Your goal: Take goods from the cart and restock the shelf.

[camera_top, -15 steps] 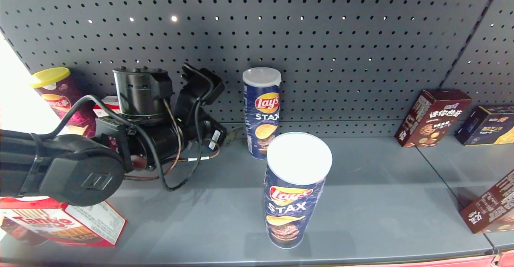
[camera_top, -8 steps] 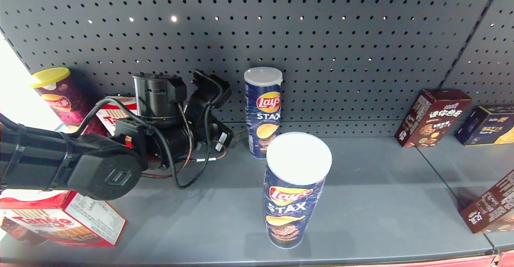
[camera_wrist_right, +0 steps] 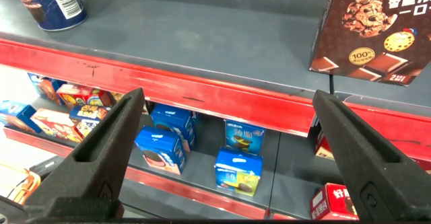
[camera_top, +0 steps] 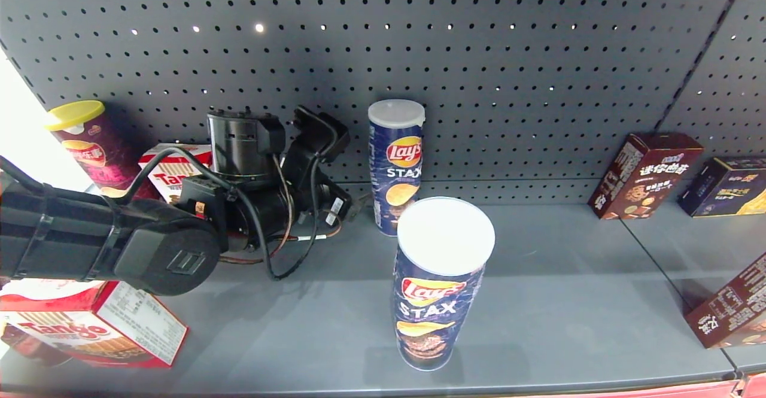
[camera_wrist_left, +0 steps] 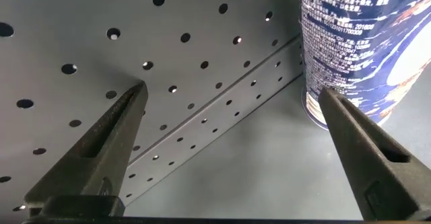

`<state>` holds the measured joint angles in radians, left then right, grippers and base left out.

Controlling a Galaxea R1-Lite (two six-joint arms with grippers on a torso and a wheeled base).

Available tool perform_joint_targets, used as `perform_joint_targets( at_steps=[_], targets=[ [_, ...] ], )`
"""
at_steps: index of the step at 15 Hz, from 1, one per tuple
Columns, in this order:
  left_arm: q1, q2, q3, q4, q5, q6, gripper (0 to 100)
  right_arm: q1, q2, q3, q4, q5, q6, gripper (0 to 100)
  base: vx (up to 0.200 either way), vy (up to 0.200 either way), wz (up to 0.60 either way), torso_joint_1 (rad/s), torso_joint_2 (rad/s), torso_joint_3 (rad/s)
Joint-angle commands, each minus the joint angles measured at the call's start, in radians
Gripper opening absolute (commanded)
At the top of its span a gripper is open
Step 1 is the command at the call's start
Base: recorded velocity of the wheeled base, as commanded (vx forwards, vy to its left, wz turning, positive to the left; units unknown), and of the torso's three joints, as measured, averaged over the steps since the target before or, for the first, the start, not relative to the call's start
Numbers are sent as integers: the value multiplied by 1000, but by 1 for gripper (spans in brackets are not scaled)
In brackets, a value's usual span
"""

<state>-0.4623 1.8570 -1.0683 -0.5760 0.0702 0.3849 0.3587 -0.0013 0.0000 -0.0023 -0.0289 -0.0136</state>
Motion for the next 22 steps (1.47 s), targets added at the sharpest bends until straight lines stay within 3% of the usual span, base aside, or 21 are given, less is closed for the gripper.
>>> perform_joint_targets(
  at_steps=[1,22],
  targets=[
    [-1,4,-2,1,0,0,100,0,1,0,-1,0,0,100,0,0,0,0,0,0],
    [-22,33,-35,7,-1,-1,100,0,1,0,1,0,0,100,0,0,0,0,0,0]
  ],
)
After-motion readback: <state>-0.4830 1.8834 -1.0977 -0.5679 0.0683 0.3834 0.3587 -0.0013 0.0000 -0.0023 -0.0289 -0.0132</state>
